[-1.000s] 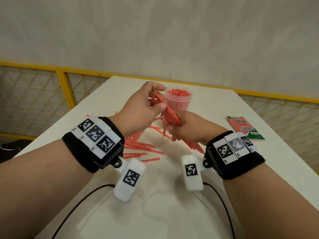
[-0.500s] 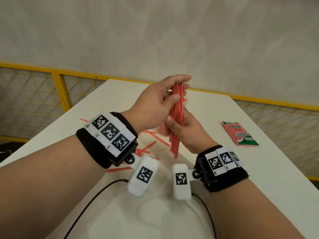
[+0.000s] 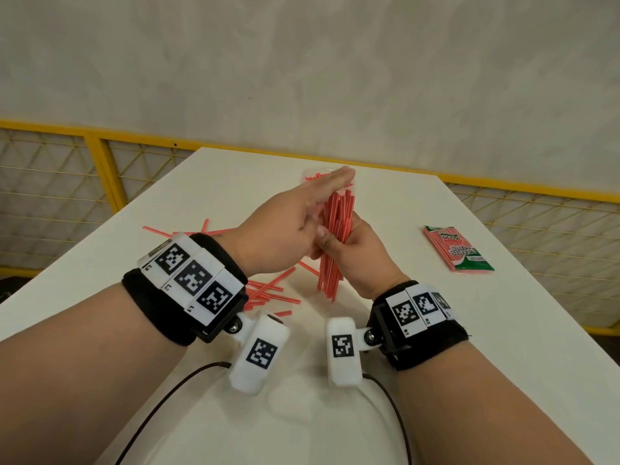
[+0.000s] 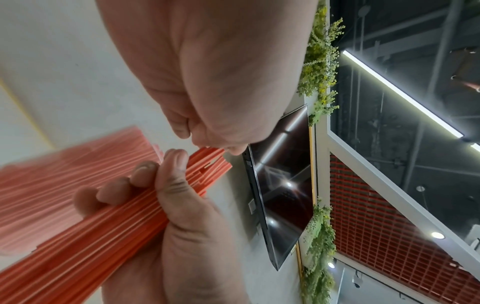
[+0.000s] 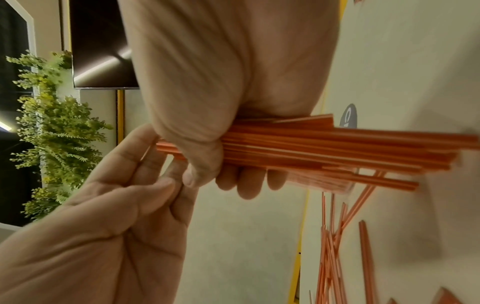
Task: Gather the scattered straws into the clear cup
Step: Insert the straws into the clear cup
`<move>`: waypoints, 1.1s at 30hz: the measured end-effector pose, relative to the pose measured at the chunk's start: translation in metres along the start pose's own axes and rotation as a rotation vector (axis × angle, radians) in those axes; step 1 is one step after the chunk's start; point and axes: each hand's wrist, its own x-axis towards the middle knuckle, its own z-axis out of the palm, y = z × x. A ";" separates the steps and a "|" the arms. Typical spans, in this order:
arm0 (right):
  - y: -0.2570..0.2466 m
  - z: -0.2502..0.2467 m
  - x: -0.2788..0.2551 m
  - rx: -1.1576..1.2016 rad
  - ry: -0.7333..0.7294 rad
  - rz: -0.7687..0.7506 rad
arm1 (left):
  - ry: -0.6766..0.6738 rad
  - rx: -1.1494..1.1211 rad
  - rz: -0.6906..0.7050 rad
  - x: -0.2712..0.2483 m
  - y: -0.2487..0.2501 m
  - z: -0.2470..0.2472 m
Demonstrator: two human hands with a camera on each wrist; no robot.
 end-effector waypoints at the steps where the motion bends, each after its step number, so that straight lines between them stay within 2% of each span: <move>1: 0.001 0.000 0.000 0.010 0.006 -0.002 | -0.001 0.014 0.006 -0.002 0.000 0.000; 5: 0.005 -0.001 0.000 0.028 0.016 0.009 | -0.069 0.170 0.031 -0.008 -0.003 0.003; 9: 0.005 -0.002 -0.001 0.023 0.007 0.024 | -0.044 0.217 0.063 -0.011 -0.005 0.007; 13: 0.006 -0.004 -0.002 -0.014 -0.040 0.033 | -0.128 0.288 0.061 -0.013 -0.005 0.009; 17: 0.010 -0.006 -0.002 -0.020 -0.037 0.103 | -0.129 0.273 0.024 -0.015 -0.006 0.009; 18: 0.011 -0.006 -0.002 -0.013 -0.043 0.116 | -0.109 0.219 0.015 -0.016 -0.005 0.009; 20: 0.010 -0.006 -0.003 -0.005 -0.053 0.120 | 0.027 0.073 -0.031 -0.016 -0.005 0.006; 23: 0.001 -0.006 -0.002 0.046 -0.027 0.071 | 0.259 0.025 -0.153 -0.013 -0.007 -0.005; 24: -0.003 -0.006 0.000 0.088 -0.004 0.050 | 0.271 0.012 -0.205 -0.013 -0.008 -0.010; 28: -0.031 -0.009 0.009 0.118 0.071 -0.031 | 0.036 -0.050 -0.407 -0.012 -0.009 -0.026; 33: -0.055 -0.005 0.031 0.073 0.010 -0.051 | -0.107 -0.078 -0.409 0.007 -0.012 -0.037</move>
